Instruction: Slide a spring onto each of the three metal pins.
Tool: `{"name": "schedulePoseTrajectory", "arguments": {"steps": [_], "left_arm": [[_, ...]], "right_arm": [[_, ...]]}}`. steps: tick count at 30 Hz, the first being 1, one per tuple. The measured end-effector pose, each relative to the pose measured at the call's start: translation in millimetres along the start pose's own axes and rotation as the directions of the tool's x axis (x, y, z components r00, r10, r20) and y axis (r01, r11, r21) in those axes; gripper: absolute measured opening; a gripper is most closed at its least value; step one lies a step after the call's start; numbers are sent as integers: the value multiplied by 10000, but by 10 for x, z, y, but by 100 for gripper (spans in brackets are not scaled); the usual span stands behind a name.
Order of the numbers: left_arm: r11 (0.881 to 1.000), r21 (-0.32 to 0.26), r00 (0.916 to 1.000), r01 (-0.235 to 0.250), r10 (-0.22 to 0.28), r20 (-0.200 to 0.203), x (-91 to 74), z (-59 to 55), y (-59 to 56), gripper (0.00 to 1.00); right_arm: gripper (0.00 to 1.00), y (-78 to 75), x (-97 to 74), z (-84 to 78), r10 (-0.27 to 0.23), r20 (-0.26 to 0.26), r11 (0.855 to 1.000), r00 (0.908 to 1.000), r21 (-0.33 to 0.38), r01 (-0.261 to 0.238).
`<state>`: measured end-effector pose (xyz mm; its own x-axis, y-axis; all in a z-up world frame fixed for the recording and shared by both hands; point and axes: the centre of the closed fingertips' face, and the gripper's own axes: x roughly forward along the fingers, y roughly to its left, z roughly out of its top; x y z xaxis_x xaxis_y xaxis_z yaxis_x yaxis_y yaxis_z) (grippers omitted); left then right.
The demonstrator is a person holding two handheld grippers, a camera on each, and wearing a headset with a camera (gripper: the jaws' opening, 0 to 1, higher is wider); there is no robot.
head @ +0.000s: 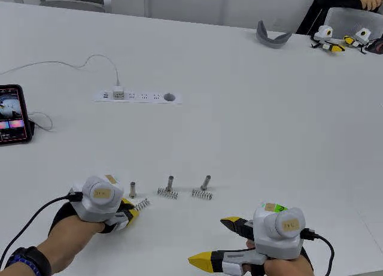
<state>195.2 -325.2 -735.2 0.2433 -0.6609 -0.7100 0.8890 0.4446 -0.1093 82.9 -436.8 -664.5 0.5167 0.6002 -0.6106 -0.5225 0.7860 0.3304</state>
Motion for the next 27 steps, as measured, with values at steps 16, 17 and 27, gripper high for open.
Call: {"name": "schedulePoseTrajectory", "arguments": {"steps": [16,17,27], "left_arm": [[9988,-433,9992,-248,261,289,-271,-124,-43,11],[9987,-424,9990,-266,281,338,-296,-129,-45,11],[9987,-335,9980,-382,398,495,-615,-229,-67,11]], "right_arm": [[79,42,31,-15,133,54,9997,9999,218,-134],[78,42,32,-14,139,67,9996,9999,254,-140],[78,69,55,-10,265,105,9989,9996,386,-269]]}}
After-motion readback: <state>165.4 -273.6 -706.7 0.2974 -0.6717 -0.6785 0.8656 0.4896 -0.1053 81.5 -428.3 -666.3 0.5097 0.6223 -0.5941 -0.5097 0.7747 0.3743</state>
